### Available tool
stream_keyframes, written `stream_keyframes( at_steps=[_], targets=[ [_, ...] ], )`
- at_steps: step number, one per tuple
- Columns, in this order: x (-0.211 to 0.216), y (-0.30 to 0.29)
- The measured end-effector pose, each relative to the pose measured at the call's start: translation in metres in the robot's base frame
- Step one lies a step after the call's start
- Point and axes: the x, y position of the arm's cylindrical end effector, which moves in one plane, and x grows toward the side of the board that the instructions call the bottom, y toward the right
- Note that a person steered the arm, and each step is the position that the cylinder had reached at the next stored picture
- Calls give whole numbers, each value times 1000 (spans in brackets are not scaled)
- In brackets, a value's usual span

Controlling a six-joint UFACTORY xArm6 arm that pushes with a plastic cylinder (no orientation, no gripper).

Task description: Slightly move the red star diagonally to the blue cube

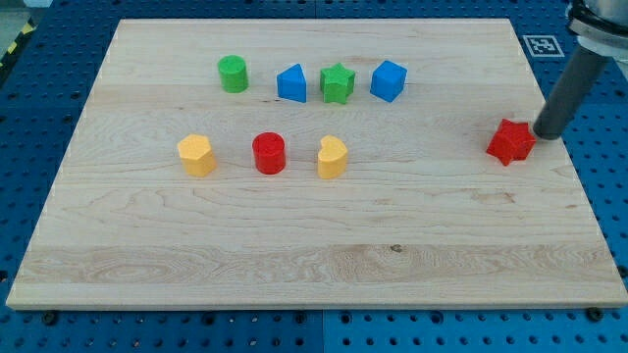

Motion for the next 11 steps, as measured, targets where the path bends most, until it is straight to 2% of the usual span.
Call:
stream_keyframes(
  at_steps=[1, 3, 6, 10, 11],
  targets=[
    [24, 0],
    [19, -34],
    [-7, -35],
    [-3, -59],
    [13, -60]
  ],
)
